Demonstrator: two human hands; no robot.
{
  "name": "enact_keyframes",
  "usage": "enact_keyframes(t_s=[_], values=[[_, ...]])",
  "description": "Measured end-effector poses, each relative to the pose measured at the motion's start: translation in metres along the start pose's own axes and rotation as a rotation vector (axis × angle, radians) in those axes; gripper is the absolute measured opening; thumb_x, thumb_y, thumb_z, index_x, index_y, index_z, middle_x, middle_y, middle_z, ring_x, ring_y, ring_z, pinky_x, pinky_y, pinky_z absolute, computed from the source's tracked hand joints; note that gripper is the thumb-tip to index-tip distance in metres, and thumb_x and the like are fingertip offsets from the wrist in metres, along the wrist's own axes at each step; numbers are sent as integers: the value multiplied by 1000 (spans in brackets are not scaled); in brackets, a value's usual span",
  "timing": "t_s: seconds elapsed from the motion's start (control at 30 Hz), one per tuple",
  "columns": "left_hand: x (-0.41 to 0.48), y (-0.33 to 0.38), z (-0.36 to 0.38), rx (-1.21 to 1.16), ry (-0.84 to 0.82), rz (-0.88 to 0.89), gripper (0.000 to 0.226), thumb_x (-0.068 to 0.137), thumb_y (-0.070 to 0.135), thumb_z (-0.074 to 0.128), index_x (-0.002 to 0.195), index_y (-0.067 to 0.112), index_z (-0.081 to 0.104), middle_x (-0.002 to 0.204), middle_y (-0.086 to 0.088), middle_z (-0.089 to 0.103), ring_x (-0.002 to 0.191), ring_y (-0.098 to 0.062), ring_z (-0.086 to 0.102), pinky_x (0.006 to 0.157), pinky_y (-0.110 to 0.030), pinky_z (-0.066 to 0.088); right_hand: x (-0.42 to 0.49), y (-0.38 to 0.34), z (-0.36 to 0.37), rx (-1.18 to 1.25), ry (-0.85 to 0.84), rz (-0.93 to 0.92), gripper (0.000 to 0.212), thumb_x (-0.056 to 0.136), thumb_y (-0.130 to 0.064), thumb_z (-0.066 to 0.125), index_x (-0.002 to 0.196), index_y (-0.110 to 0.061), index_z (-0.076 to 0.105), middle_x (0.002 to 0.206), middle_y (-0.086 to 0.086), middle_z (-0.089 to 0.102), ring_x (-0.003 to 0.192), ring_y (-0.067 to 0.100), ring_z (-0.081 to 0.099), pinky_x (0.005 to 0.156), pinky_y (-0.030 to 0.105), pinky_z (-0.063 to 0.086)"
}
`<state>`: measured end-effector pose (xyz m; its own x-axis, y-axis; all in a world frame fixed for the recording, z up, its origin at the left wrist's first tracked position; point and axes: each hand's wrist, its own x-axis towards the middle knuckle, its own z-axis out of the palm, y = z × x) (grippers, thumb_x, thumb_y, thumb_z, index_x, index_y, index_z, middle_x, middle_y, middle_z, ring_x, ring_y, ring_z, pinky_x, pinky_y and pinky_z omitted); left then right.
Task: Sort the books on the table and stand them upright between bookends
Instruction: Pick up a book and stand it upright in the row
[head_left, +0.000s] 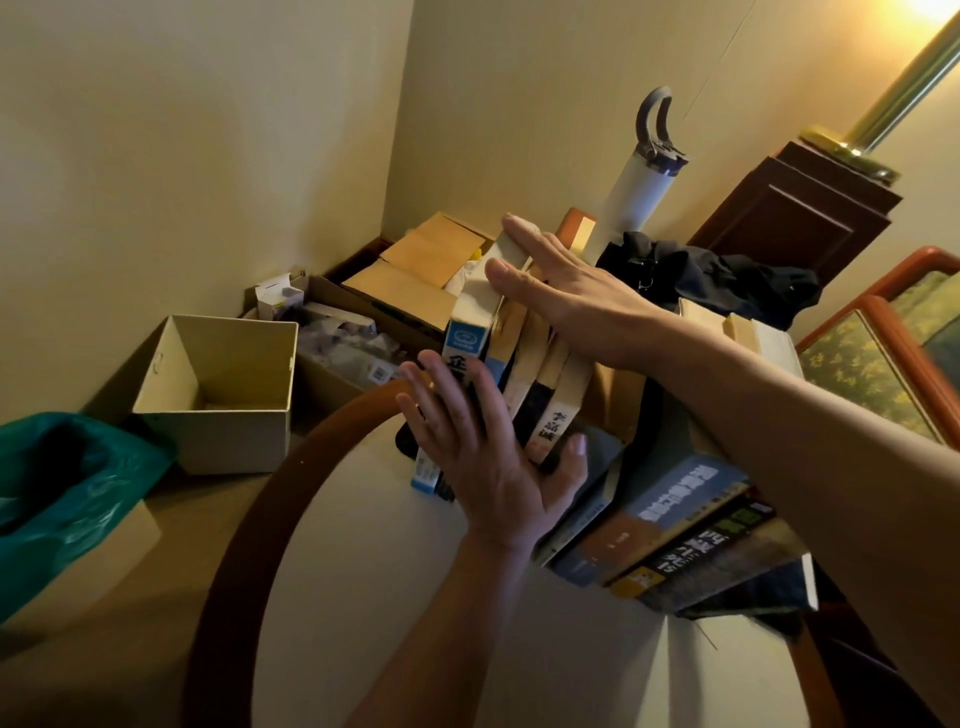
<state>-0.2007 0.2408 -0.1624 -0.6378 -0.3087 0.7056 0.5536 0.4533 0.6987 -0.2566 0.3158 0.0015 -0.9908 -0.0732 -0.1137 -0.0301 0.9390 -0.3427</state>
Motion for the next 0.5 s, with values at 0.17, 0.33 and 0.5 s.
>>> enact_keyframes(t_s=[0.17,0.33,0.5], values=[[-4,-4,-2,-50,-19,-13,93,89,77,20,159,20,-5,167,-5,-7,151,-40,8,117,-64,17,-1,0,1,11,6,6,87,79,-85,23,155,-50,-1,168,-7,-2,153,22,10,110,34,16],[-6,-7,-5,-91,-39,-112,102,87,80,22,157,13,-11,159,-29,6,151,-43,9,117,-61,21,-4,0,3,9,31,30,87,78,-86,21,154,-51,-6,167,-5,-5,154,22,4,119,45,11],[-2,-7,-1,-104,-53,-100,107,86,78,25,153,-4,6,158,-35,10,149,-45,14,115,-61,26,-6,1,1,16,40,48,84,82,-83,23,154,-50,-3,167,-4,-6,154,24,5,119,45,11]])
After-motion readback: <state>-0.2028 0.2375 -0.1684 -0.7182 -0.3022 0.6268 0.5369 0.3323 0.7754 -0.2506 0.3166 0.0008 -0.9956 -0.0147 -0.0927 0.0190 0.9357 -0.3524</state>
